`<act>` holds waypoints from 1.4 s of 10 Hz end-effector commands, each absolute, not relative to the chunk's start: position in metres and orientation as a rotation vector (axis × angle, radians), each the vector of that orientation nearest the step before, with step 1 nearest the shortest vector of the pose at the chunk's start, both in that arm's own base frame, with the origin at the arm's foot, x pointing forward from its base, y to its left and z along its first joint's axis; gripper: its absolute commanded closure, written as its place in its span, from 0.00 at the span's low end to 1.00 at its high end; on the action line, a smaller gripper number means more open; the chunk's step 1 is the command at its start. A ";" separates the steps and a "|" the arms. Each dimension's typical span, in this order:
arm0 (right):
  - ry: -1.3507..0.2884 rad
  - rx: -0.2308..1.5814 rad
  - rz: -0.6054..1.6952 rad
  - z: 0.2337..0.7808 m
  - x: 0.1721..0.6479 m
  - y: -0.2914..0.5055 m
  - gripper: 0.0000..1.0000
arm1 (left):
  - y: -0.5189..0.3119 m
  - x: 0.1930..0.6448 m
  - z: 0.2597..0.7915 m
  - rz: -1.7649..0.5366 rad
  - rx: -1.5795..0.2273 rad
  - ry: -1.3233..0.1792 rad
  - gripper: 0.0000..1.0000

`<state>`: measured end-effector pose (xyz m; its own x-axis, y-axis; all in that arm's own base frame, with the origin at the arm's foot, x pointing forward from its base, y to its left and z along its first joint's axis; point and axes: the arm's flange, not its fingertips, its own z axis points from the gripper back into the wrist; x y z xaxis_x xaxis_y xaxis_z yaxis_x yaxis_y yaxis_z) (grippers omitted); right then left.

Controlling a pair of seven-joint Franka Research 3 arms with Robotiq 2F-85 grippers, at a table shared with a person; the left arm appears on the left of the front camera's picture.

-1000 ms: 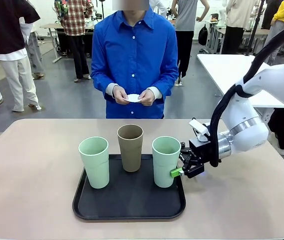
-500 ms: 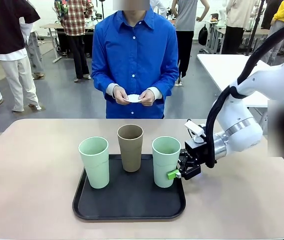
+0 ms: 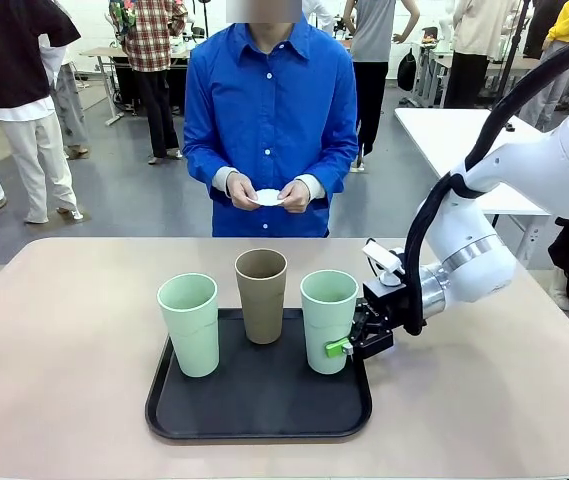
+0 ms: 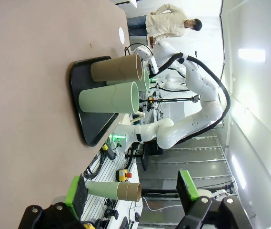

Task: Place coasters on the table and set cups on them.
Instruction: Pick up one Reusable plastic cup and place it on a coaster set by the human.

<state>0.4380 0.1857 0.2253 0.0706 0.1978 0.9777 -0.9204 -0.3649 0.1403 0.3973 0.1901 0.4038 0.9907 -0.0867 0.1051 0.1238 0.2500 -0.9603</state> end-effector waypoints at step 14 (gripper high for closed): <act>-1.103 1.046 1.239 0.472 0.368 0.149 1.00 | 0.190 0.397 0.406 -0.145 -1.318 -0.040 0.00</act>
